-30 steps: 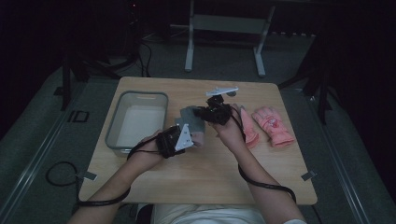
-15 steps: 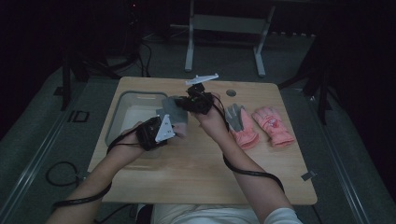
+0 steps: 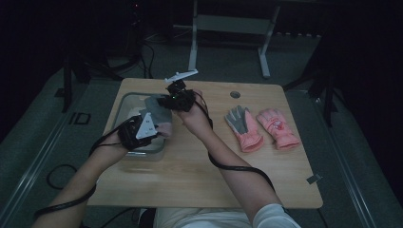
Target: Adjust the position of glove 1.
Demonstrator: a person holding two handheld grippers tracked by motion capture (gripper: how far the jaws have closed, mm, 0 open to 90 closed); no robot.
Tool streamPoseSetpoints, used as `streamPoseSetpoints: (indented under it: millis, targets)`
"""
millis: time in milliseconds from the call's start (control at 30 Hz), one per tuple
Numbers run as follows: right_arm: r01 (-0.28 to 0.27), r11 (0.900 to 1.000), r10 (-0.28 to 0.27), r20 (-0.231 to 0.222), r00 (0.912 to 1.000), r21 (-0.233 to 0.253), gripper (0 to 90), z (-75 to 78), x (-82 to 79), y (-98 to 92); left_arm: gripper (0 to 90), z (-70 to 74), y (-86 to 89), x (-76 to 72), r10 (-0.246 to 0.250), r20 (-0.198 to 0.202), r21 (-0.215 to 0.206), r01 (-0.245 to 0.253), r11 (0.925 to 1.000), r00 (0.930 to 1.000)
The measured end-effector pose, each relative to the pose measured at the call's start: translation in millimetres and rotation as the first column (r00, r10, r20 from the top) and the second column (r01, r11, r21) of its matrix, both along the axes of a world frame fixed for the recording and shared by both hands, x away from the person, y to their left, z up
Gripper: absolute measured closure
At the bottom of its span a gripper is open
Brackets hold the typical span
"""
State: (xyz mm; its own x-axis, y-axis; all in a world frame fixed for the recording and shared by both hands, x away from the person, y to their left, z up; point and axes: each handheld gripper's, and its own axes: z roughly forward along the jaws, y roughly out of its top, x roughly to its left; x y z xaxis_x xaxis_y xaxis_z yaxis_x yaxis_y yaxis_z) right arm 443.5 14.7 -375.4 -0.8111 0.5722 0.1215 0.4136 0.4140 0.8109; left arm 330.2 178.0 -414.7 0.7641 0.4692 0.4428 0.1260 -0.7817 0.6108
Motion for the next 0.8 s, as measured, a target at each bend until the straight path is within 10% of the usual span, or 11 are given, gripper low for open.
streamPoseSetpoints:
  millis: [333,800]
  targets:
    - [-0.032,0.999,0.032,-0.02,0.9993,-0.012,78.1,-14.4,6.0,46.0,75.0,-19.2,43.6,8.3,0.019,-0.047,0.004,-0.018,0.9998,0.9987]
    - [0.003,0.997,-0.01,-0.089,0.9959,-0.083,77.8,-71.0,39.1,55.7,75.0,-56.3,36.8,49.4,0.011,-0.202,0.049,-0.001,0.9988,0.9793]
